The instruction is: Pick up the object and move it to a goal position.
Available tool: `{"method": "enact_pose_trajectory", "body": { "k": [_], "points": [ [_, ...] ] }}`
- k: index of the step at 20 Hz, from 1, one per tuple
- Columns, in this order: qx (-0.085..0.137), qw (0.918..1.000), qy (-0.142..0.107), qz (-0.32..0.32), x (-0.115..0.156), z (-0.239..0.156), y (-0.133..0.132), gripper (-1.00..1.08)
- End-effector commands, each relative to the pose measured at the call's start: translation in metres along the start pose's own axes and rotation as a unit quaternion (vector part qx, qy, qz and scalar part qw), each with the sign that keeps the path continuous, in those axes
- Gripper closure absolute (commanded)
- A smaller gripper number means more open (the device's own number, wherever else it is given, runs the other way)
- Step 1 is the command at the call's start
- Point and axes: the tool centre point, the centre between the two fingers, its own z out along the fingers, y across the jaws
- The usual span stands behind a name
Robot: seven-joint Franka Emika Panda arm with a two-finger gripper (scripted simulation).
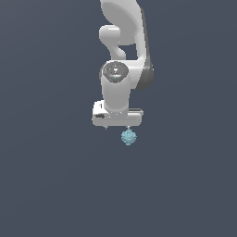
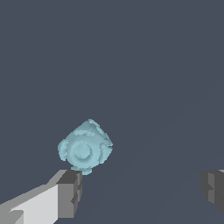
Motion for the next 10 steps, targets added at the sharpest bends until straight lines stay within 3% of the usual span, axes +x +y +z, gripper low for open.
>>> {"method": "enact_pose_trajectory", "body": {
  "k": [1, 10],
  "points": [
    [0.0, 1.0, 0.0, 0.0, 0.0, 0.0, 0.0, -0.92],
    [0.003, 0.9998, -0.012, -0.014, -0.0023, 0.0009, -0.0071, -0.92]
  ]
}}
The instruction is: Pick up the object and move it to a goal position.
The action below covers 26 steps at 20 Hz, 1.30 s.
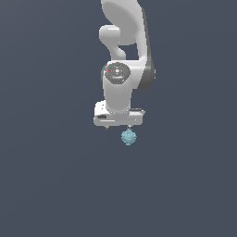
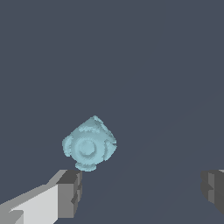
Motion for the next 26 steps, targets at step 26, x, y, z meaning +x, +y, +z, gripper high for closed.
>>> {"method": "enact_pose_trajectory", "body": {
  "k": [26],
  "points": [
    [-0.013, 0.9745, 0.021, -0.223, -0.003, 0.042, -0.035, -0.92]
  ]
}}
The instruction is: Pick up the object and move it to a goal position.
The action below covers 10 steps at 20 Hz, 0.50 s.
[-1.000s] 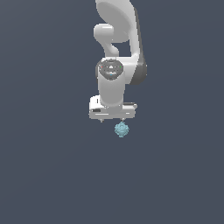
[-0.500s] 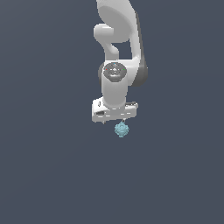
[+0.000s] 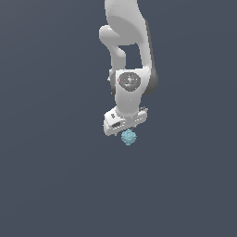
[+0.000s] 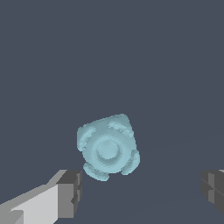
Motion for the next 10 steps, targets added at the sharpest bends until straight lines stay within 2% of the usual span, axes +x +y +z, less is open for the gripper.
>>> {"method": "enact_pose_trajectory", "body": {
  "k": [1, 10],
  "points": [
    [-0.002, 0.9993, 0.004, -0.038, 0.001, 0.006, -0.006, -0.92],
    [-0.006, 0.9925, 0.013, -0.121, 0.004, 0.021, -0.021, -0.92]
  ]
}}
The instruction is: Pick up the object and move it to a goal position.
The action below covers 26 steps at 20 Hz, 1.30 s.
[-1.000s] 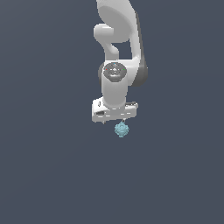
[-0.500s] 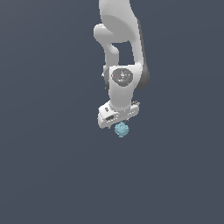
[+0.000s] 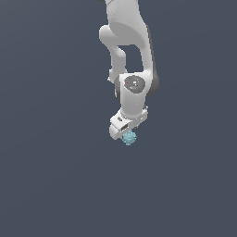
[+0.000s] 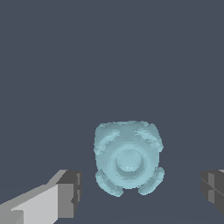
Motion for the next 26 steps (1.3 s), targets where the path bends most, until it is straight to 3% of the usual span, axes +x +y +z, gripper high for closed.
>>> {"method": "enact_pose_trajectory", "body": {
  "k": [1, 10, 25, 26],
  "points": [
    [-0.001, 0.9999, 0.002, -0.016, 0.001, 0.002, -0.003, -0.92],
    [-0.001, 0.9997, 0.003, -0.024, 0.001, 0.007, -0.004, -0.92],
    [-0.002, 0.9996, 0.003, -0.027, 0.002, 0.054, -0.005, -0.92],
    [-0.002, 0.9996, 0.003, -0.027, 0.002, 0.054, -0.005, 1.08]
  ]
}}
